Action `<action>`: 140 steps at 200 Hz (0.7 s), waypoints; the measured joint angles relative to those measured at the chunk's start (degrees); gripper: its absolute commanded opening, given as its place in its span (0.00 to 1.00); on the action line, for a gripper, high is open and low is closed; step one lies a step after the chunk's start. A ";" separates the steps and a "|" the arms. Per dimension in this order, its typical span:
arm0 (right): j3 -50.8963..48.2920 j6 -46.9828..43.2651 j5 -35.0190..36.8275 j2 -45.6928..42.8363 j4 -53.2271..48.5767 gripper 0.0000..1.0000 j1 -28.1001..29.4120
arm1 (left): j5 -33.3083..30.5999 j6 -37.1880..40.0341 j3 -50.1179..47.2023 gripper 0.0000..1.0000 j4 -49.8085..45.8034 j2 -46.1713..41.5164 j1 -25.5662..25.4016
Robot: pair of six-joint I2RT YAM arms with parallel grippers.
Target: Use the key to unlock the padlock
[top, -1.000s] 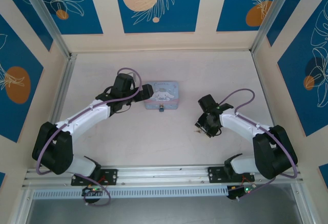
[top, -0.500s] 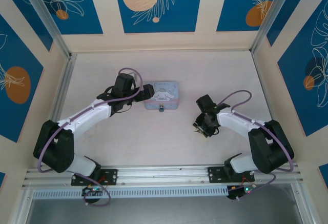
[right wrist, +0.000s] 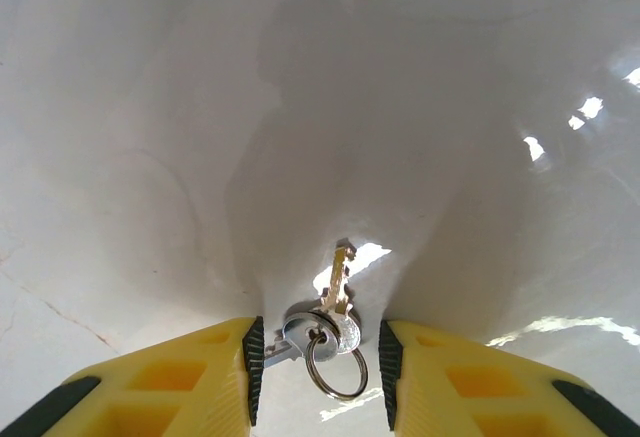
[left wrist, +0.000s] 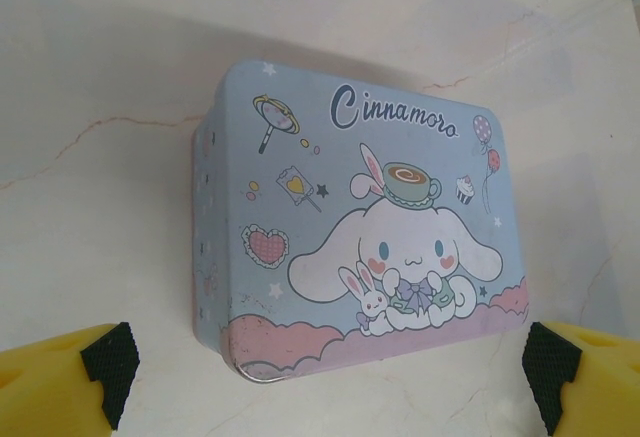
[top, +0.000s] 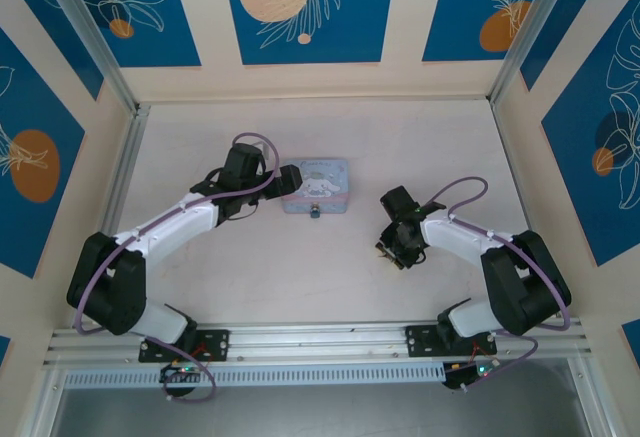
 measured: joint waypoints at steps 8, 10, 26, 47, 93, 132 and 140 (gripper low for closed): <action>0.00 0.00 0.02 0.02 -0.02 0.37 0.00 | 0.02 0.00 0.00 1.00 0.00 0.00 0.00; 0.00 -0.02 0.02 0.02 -0.02 0.37 0.00 | 0.02 0.00 0.00 1.00 0.00 0.00 0.00; 0.00 0.04 0.07 0.07 -0.22 0.35 -0.02 | 0.28 0.00 0.00 1.00 0.00 0.00 0.00; 0.00 0.00 0.24 0.09 -0.55 0.34 -0.07 | 0.42 0.00 0.00 1.00 -0.02 0.00 0.00; 0.00 -0.04 0.39 0.11 -0.83 0.31 -0.07 | 0.61 0.00 0.02 1.00 -0.04 0.00 0.00; 0.04 -0.35 0.50 0.11 -1.27 0.23 -0.07 | 0.66 0.02 0.13 1.00 -0.22 0.00 0.00; 0.04 -0.35 0.50 0.07 -1.31 0.20 -0.09 | 0.66 0.00 0.17 1.00 -0.24 0.00 0.00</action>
